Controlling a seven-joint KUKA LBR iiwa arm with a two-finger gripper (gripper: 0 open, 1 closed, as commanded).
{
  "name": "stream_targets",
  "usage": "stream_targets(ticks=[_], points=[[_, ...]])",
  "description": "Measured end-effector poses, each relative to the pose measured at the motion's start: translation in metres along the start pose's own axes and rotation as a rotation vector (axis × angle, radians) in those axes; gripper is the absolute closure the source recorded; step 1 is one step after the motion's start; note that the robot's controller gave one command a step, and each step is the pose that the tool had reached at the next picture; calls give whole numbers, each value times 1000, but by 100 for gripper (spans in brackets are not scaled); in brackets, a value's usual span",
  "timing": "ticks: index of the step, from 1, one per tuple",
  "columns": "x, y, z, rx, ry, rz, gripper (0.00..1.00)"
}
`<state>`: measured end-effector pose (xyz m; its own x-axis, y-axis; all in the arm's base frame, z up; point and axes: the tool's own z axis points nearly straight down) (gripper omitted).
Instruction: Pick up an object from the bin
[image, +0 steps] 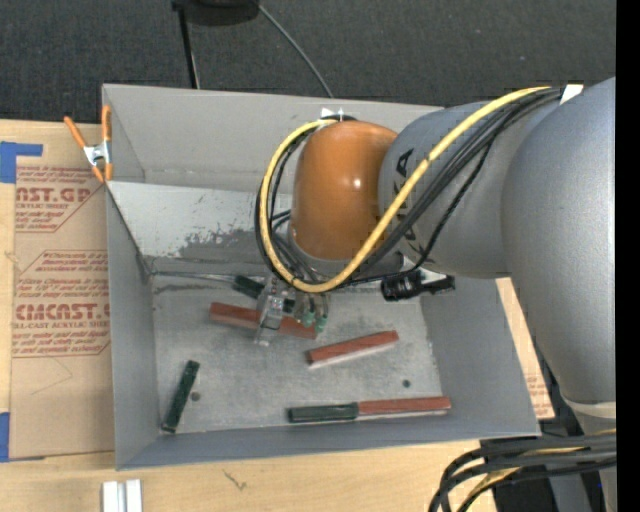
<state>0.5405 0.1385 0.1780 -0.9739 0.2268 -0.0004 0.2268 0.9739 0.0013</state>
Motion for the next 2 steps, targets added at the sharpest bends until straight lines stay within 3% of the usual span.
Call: stream_targets(ticks=[1,2], points=[[2,1,-39,2,4,3,100],[4,1,-55,-1,-3,4,100]])
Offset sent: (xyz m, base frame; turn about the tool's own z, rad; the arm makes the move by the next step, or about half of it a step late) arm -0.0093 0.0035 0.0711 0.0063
